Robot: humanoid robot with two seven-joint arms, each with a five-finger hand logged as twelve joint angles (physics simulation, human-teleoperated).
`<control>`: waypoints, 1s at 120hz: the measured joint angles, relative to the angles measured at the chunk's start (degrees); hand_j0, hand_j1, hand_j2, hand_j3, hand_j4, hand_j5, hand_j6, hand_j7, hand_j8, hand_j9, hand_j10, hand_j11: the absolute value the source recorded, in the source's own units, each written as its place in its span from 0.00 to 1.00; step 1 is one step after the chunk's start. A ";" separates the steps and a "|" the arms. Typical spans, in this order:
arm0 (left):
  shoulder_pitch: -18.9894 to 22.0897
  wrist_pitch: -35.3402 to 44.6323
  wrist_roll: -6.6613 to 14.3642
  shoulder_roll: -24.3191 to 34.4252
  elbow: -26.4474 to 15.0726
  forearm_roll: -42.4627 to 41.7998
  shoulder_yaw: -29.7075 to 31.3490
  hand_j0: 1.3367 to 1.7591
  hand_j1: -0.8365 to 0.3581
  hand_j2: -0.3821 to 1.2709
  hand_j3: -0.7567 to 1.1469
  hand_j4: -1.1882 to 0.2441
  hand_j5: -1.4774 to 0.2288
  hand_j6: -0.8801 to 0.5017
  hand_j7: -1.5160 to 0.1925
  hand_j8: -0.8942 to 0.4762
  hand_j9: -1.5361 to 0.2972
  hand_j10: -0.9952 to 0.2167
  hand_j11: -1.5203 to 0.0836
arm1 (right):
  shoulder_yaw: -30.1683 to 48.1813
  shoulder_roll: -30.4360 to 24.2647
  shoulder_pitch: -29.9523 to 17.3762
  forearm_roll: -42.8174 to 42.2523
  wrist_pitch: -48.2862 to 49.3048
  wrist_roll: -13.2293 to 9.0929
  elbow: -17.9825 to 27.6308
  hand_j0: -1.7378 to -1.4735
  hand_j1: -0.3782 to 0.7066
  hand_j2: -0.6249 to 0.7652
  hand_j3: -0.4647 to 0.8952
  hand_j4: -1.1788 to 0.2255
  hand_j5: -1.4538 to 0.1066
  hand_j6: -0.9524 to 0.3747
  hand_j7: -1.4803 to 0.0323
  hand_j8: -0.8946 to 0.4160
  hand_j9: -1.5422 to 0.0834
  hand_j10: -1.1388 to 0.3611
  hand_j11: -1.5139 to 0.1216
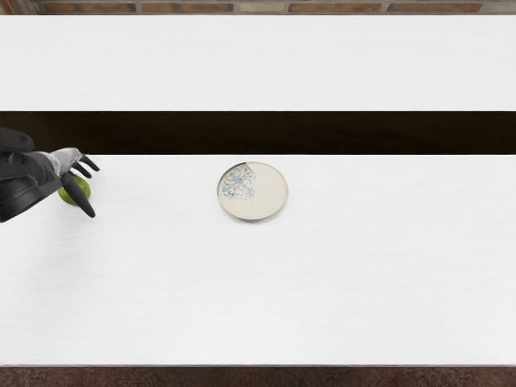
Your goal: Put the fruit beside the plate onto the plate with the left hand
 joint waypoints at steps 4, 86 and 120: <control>0.00 0.19 0.01 0.02 0.22 0.01 -0.06 0.76 0.66 0.27 0.40 0.60 0.61 0.40 0.64 0.41 0.61 0.55 0.68 | 0.00 0.00 0.00 0.00 0.00 0.00 0.00 0.30 0.03 0.45 0.34 0.84 0.93 0.72 0.98 0.68 0.95 0.76 0.93; 1.58 0.61 -0.24 0.11 1.16 0.37 -0.25 0.76 0.50 0.29 0.40 0.48 0.50 0.28 0.52 0.30 0.50 0.42 0.55 | 0.00 0.00 0.00 -0.01 0.00 0.00 0.00 0.30 0.03 0.45 0.34 0.84 0.93 0.72 0.98 0.68 0.95 0.76 0.93; 2.02 0.52 -0.41 0.35 1.55 0.42 -0.50 0.76 0.45 0.29 0.40 0.42 0.44 0.25 0.45 0.33 0.43 0.36 0.48 | 0.00 0.00 0.00 -0.02 0.00 0.00 0.00 0.30 0.03 0.45 0.34 0.84 0.93 0.72 0.98 0.68 0.95 0.76 0.93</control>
